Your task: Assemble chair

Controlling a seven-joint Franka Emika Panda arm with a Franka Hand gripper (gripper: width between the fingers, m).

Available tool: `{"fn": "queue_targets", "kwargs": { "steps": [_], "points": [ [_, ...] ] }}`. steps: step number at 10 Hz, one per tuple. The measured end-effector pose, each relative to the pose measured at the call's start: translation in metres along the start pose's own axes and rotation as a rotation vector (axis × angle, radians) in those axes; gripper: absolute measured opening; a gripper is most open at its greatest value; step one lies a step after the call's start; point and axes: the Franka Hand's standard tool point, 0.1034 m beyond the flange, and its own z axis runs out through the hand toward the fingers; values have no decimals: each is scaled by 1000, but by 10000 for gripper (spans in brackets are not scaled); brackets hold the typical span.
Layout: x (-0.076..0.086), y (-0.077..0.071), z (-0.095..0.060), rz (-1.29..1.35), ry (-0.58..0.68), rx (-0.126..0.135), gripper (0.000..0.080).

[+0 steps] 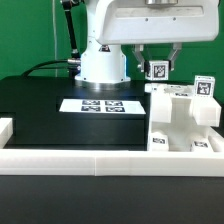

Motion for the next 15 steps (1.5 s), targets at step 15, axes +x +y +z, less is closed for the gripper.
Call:
{"fn": "queue_targets", "kwargs": {
  "steps": [15],
  "points": [
    [5, -8, 14, -13, 1, -10, 288]
  ]
}}
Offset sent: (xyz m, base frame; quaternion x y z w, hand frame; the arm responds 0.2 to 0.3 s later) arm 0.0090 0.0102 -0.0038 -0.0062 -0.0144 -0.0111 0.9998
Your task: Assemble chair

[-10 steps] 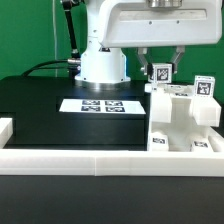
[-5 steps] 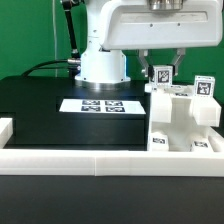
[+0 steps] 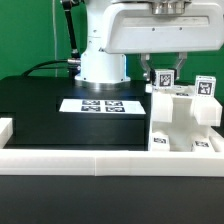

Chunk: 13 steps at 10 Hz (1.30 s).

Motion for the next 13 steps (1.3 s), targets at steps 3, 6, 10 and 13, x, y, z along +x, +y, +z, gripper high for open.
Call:
{"fn": "queue_targets", "kwargs": {
  "steps": [3, 6, 10, 13],
  "points": [
    [2, 5, 0, -8, 9, -4, 288],
    [2, 5, 0, -6, 9, -4, 288],
    [2, 5, 0, 18, 9, -4, 288],
    [2, 4, 0, 130, 10, -2, 288]
  ]
}}
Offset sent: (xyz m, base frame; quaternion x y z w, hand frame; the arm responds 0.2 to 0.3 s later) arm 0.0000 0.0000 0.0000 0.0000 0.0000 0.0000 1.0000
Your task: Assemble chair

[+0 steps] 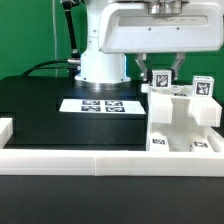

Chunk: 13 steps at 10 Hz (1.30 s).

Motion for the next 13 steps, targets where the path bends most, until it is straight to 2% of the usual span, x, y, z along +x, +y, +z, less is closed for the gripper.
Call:
{"fn": "queue_targets", "kwargs": {
  "steps": [13],
  "points": [
    [-1, -4, 0, 823, -2, 2, 288]
  ]
}}
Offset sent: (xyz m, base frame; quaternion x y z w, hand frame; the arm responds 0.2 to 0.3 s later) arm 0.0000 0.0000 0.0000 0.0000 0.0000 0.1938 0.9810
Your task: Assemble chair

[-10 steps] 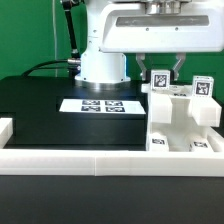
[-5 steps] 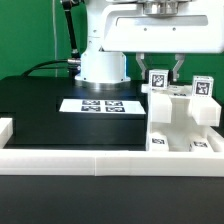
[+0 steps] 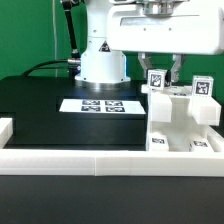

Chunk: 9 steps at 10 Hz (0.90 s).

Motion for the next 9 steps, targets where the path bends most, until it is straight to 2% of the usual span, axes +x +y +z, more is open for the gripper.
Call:
{"fn": "queue_targets", "kwargs": {
  "steps": [7, 9],
  "points": [
    [-4, -3, 0, 422, -15, 12, 288],
    [-4, -4, 0, 460, -17, 12, 289]
  ]
}}
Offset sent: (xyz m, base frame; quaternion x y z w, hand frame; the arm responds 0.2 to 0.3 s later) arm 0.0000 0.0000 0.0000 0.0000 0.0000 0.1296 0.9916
